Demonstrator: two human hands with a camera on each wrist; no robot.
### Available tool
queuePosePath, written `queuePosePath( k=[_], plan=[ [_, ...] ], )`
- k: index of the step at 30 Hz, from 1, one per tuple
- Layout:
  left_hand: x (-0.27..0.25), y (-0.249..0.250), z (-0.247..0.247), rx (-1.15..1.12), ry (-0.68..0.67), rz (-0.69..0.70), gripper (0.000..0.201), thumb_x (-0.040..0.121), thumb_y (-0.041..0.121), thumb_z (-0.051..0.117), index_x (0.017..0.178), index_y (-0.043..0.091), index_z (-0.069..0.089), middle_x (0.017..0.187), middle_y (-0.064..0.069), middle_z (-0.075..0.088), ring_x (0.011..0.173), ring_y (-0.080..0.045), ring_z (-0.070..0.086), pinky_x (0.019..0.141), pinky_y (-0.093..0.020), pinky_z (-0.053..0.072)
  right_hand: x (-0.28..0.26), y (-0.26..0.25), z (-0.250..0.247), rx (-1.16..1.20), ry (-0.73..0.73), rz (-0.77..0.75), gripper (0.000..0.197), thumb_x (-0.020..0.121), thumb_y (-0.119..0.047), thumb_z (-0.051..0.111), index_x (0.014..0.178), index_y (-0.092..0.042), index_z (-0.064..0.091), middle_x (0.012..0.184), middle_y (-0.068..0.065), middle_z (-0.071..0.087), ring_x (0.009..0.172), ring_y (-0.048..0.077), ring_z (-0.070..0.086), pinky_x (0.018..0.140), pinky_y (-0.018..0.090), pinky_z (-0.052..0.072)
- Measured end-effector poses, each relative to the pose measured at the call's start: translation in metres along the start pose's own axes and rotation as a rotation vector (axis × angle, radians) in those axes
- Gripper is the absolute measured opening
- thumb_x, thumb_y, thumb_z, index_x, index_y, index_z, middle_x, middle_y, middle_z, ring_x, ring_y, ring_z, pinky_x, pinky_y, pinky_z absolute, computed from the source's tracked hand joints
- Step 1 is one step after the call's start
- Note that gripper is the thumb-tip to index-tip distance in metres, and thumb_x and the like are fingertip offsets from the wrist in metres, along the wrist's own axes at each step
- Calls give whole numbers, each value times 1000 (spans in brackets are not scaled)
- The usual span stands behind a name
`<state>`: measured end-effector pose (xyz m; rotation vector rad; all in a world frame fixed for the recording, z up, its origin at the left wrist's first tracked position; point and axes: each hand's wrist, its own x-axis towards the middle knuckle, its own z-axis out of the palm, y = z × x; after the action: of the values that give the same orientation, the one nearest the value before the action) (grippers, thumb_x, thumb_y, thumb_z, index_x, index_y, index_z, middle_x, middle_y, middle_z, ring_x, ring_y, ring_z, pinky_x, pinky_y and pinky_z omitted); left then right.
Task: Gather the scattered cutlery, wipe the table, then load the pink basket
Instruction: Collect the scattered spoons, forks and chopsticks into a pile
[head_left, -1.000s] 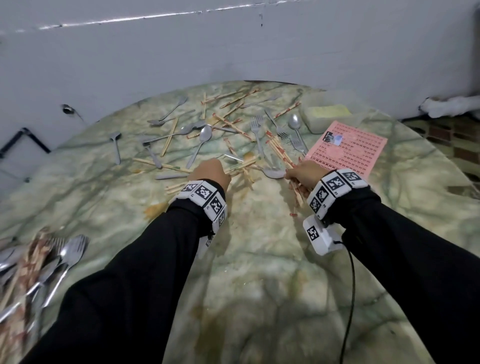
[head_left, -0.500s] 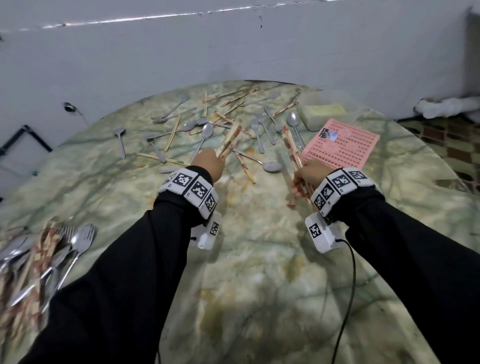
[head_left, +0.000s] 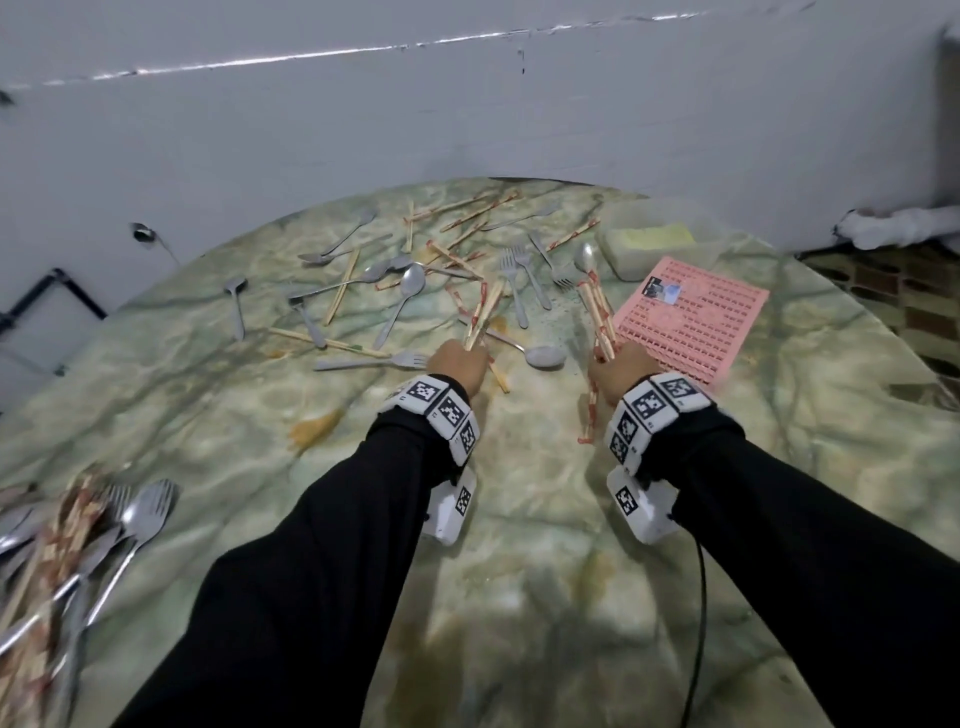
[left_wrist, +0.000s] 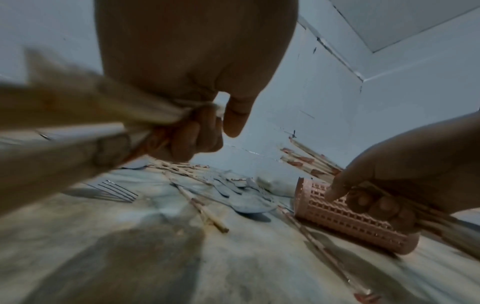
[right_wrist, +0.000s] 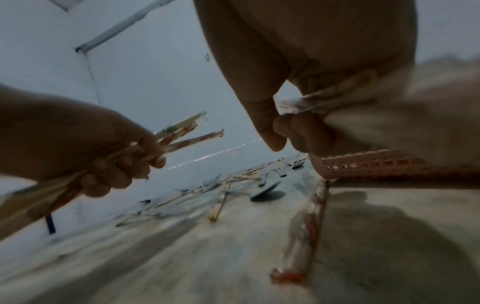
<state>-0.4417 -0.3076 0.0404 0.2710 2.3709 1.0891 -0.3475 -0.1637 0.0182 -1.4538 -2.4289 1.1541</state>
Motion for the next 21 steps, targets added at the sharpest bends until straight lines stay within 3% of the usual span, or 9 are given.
queuePosePath(
  k=[2,5,10,13,16,21],
  plan=[
    [10,1,7,77,20,6,22,90,25,51,92,4,51,92,-17,56,84,-31,54,70,-31,38,5,1,5,-89,12,-19,28,88,-15,58,109,3,61,106,20,65,97,34,62,74,32,46],
    [26,1,21,264,38,18,26,88,29,55,79,5,49,87,-12,53,78,-27,50,65,-30,37,13,4,13,-138,-14,-37,39,86,-12,61,122,3,53,114,20,62,104,33,60,78,31,45],
    [51,1,43,475,92,33,41,88,46,55,84,6,55,87,-10,57,82,-29,57,65,-29,39,27,8,23,-157,-30,-40,42,82,-19,63,121,-7,53,103,13,66,93,30,64,82,36,54],
    [59,-2,50,554,119,20,25,92,29,52,93,5,59,99,-9,63,92,-27,62,66,-29,41,34,11,25,-313,-131,-34,34,92,-17,51,122,-3,54,124,15,57,114,28,56,93,33,47],
    [65,-3,52,597,122,10,13,91,14,51,94,5,61,103,-10,65,95,-26,62,66,-27,41,42,12,26,-356,-158,-42,36,92,-16,49,124,-1,53,130,18,52,120,30,51,93,35,43],
    [65,-1,44,548,110,29,8,89,15,55,85,8,56,102,-12,64,94,-29,63,68,-30,44,45,9,26,-313,-127,-35,36,94,-16,47,125,1,52,131,18,51,121,31,50,93,36,41]
  ],
)
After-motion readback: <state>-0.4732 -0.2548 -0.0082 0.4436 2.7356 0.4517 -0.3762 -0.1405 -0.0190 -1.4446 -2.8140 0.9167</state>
